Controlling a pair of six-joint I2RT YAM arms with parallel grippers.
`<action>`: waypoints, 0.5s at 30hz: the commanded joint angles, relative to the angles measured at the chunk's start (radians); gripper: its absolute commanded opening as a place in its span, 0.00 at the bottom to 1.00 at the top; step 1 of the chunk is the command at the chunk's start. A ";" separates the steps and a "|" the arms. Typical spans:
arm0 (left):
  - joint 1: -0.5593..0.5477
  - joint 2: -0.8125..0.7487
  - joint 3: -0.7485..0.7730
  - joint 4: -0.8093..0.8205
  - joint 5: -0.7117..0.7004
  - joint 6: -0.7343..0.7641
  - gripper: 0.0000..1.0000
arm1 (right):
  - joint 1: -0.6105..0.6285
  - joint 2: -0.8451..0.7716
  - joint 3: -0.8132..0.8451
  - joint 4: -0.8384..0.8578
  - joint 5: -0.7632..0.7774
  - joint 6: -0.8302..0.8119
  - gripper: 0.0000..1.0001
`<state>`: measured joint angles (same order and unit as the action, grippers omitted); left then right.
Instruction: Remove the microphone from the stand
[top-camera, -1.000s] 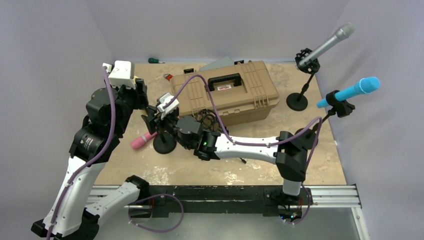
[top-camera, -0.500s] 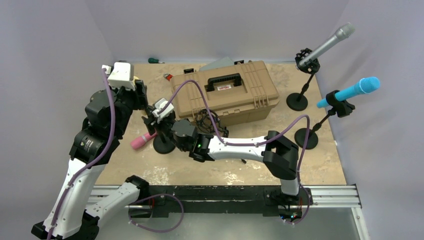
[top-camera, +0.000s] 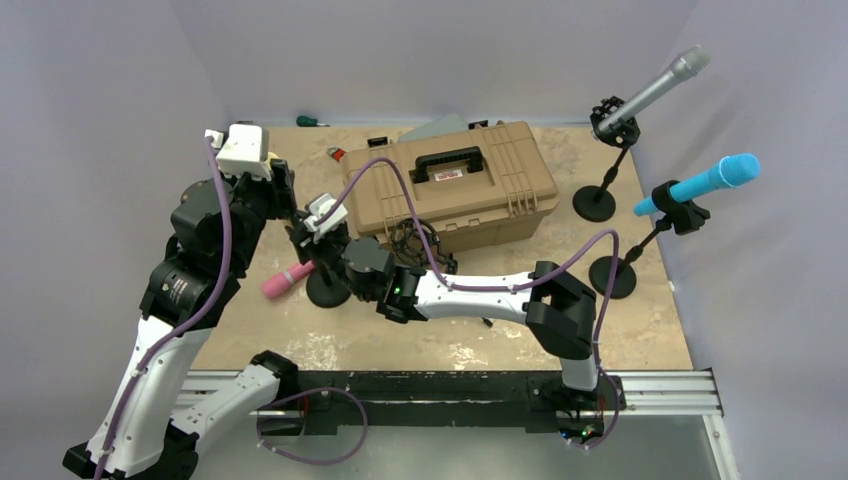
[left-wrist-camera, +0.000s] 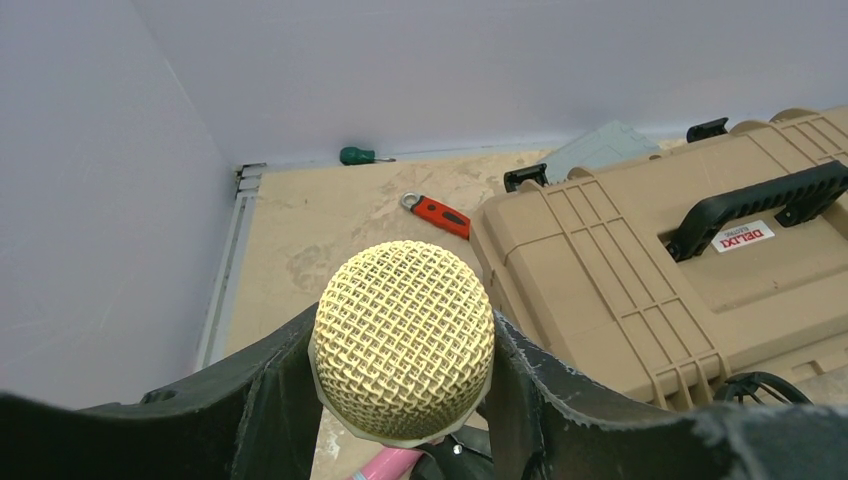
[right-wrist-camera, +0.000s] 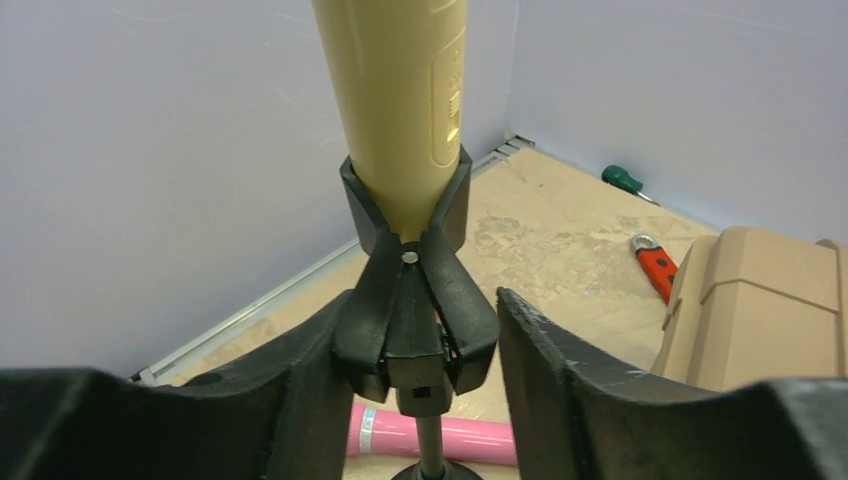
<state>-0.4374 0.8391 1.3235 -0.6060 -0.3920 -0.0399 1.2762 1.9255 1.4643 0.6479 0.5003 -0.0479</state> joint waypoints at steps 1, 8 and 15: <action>0.008 -0.003 -0.010 0.028 0.015 0.017 0.24 | 0.003 -0.001 0.049 0.045 0.024 -0.029 0.42; 0.008 -0.011 -0.017 0.038 0.013 0.018 0.17 | 0.005 0.023 0.059 0.028 0.056 -0.057 0.00; 0.008 0.011 0.040 0.020 -0.058 -0.025 0.00 | 0.005 0.041 0.042 0.042 0.089 -0.066 0.00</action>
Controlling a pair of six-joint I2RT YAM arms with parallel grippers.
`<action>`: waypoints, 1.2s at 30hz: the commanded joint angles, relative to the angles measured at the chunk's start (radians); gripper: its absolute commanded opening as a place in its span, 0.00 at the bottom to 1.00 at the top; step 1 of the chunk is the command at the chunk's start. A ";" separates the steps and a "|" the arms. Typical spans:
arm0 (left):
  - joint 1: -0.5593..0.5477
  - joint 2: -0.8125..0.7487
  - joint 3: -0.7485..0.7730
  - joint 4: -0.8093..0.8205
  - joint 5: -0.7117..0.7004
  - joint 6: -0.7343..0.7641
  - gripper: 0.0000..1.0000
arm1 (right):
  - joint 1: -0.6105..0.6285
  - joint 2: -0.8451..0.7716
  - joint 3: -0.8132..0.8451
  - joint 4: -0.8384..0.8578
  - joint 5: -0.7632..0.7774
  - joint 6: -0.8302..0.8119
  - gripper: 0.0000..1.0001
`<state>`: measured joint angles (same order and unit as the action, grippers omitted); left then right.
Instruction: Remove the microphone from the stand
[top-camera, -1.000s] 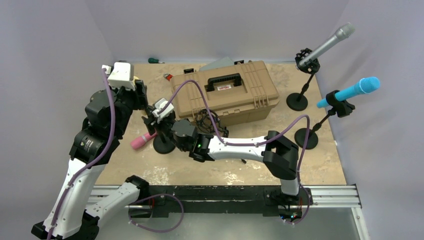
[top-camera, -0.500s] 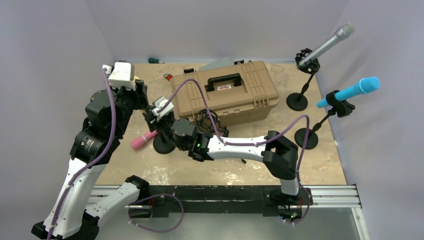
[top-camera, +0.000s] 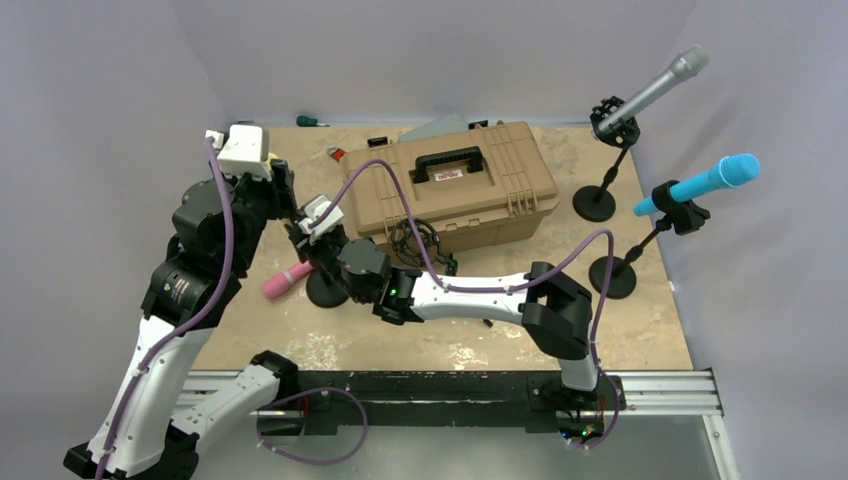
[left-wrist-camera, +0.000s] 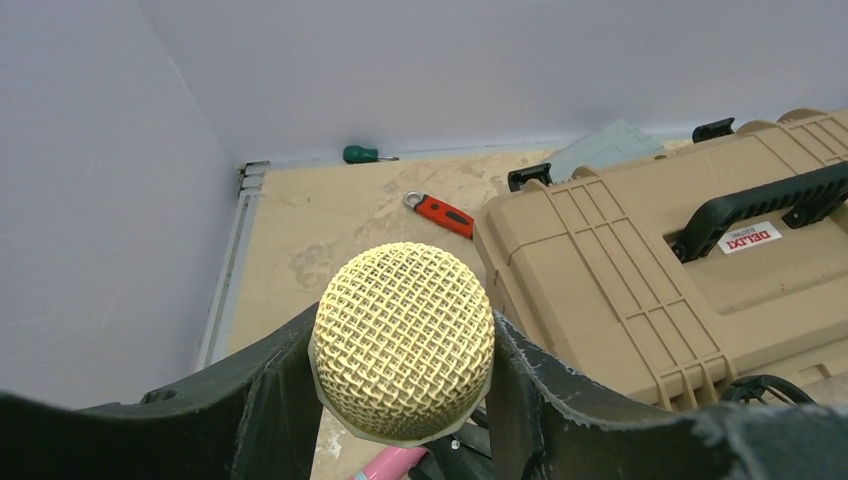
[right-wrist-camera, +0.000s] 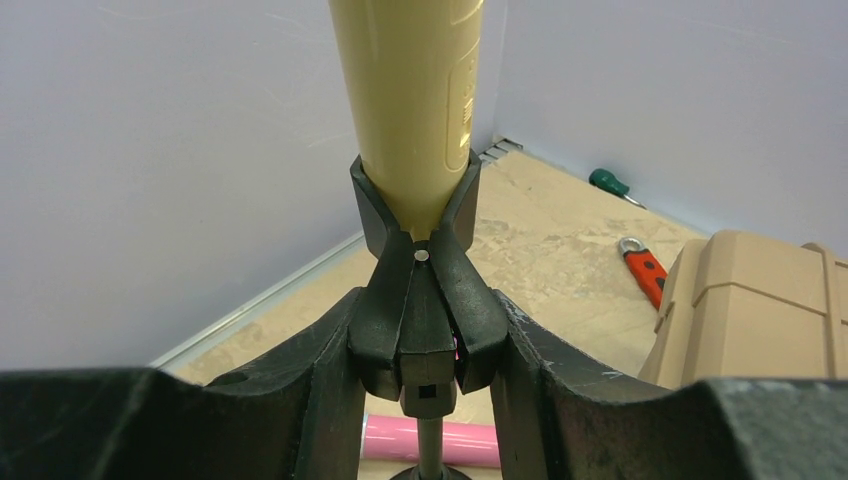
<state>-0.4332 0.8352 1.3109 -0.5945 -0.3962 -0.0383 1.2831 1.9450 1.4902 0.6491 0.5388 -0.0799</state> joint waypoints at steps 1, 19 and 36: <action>0.004 0.025 0.071 0.001 -0.067 -0.033 0.00 | -0.001 0.025 0.018 0.039 0.049 -0.035 0.00; 0.004 -0.029 -0.004 0.072 0.018 0.034 0.00 | -0.006 -0.078 -0.076 0.069 -0.046 0.010 0.67; 0.004 -0.039 -0.021 0.069 0.037 0.034 0.00 | -0.011 -0.043 -0.022 0.059 0.009 -0.002 0.00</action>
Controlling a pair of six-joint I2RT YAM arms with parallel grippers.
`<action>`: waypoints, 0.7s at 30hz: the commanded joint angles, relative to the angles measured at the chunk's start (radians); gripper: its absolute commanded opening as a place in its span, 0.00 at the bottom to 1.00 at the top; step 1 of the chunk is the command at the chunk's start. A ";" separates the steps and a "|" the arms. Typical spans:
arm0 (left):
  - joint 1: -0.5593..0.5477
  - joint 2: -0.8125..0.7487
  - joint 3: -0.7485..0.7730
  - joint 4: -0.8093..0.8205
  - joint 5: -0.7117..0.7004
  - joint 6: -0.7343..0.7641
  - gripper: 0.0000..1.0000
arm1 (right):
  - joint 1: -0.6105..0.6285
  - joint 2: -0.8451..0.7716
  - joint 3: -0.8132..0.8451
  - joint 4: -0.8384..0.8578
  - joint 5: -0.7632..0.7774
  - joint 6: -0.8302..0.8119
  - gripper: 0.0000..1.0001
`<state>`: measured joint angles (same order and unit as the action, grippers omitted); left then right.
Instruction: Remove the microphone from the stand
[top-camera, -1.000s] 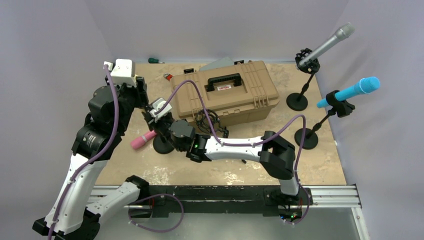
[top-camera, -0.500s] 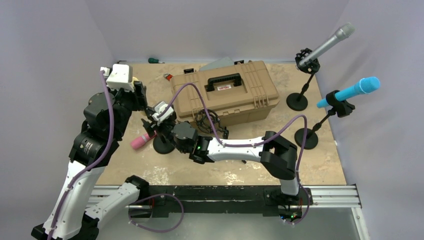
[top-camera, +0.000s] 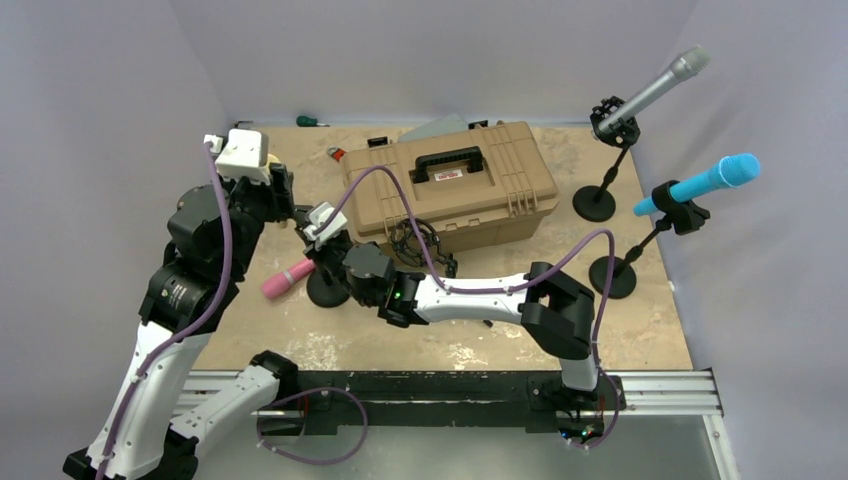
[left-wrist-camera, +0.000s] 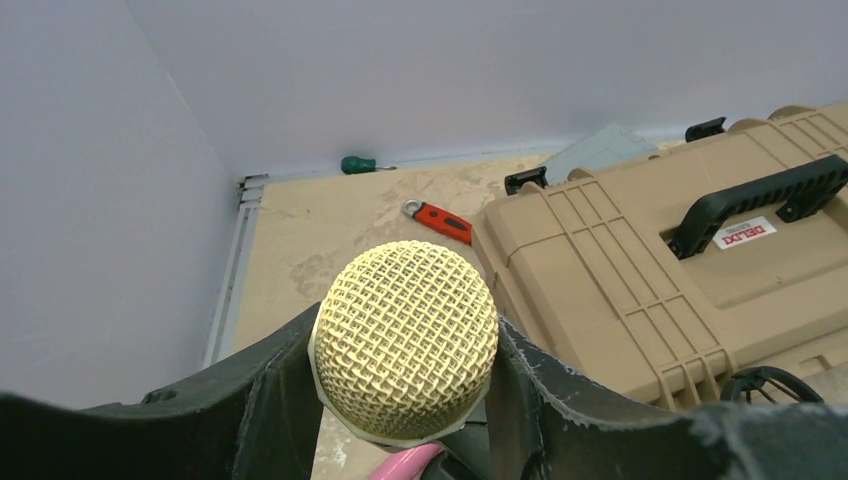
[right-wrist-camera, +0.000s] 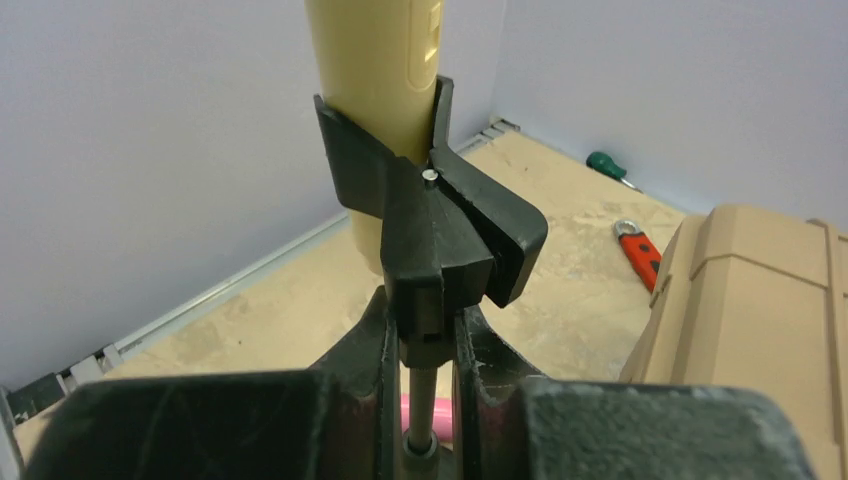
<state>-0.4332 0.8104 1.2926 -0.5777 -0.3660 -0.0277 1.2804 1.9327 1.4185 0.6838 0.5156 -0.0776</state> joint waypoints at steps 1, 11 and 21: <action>0.004 -0.014 -0.002 0.052 0.004 0.023 0.00 | -0.009 -0.029 0.051 0.024 0.022 -0.009 0.00; 0.004 0.009 0.048 0.032 -0.047 0.018 0.00 | -0.009 -0.028 0.034 0.034 0.014 -0.016 0.00; 0.004 -0.023 0.011 0.042 0.003 0.023 0.00 | -0.082 -0.110 -0.037 0.018 -0.226 0.061 0.66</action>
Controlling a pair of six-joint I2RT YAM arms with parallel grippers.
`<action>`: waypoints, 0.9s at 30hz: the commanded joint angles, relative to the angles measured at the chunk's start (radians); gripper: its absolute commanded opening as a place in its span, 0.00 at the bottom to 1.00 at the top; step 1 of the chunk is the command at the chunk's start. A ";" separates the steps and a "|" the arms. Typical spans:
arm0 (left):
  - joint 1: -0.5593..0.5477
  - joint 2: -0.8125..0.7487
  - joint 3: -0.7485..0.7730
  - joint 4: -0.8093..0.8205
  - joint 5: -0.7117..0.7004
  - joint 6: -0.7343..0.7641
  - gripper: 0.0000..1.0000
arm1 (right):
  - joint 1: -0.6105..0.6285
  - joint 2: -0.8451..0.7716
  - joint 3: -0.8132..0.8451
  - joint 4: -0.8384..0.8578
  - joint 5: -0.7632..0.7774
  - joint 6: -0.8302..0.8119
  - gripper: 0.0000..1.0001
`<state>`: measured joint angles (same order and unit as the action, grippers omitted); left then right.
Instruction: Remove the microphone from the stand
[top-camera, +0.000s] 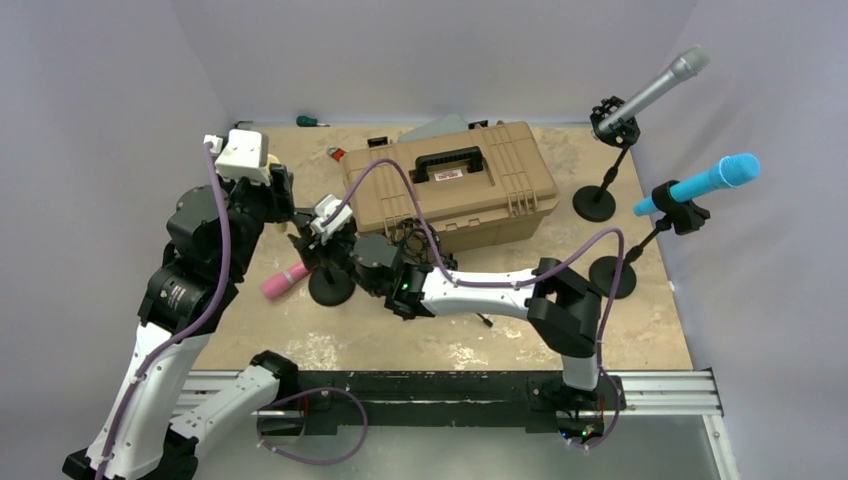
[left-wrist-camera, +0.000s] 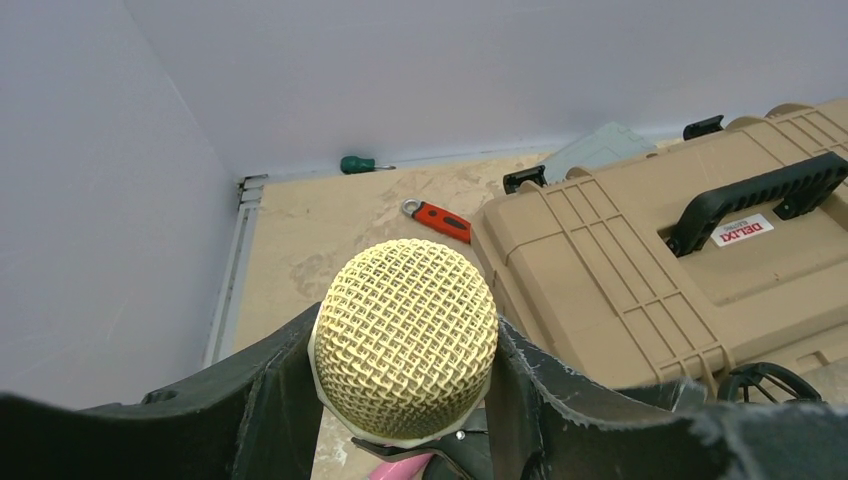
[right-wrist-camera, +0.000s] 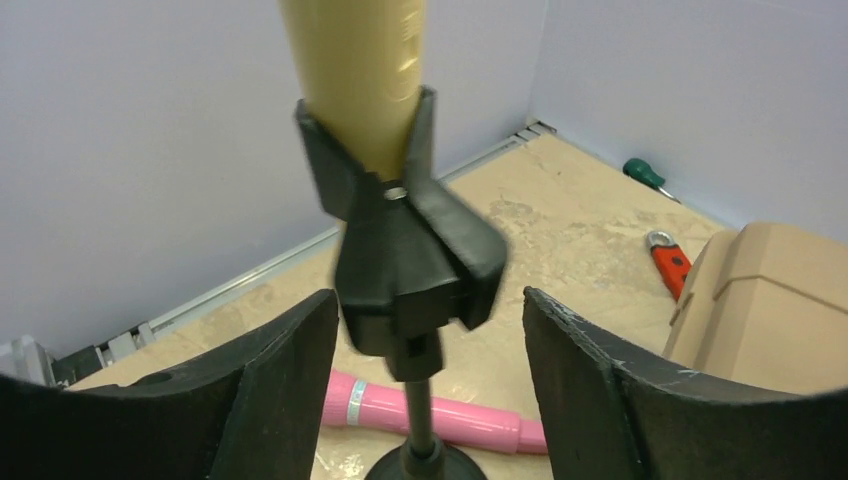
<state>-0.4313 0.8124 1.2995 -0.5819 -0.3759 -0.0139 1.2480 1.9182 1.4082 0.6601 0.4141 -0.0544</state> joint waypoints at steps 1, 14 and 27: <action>0.002 -0.027 0.002 0.048 0.015 0.009 0.00 | -0.057 -0.097 -0.030 0.043 -0.149 0.032 0.67; 0.002 -0.022 -0.008 0.053 0.031 0.009 0.00 | -0.088 -0.068 0.020 0.018 -0.229 -0.012 0.47; 0.002 -0.014 -0.002 0.052 0.037 0.009 0.00 | -0.084 -0.059 0.048 -0.003 -0.190 -0.051 0.62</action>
<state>-0.4320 0.8009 1.2934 -0.5823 -0.3439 -0.0135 1.1645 1.8729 1.4002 0.6407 0.1989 -0.0734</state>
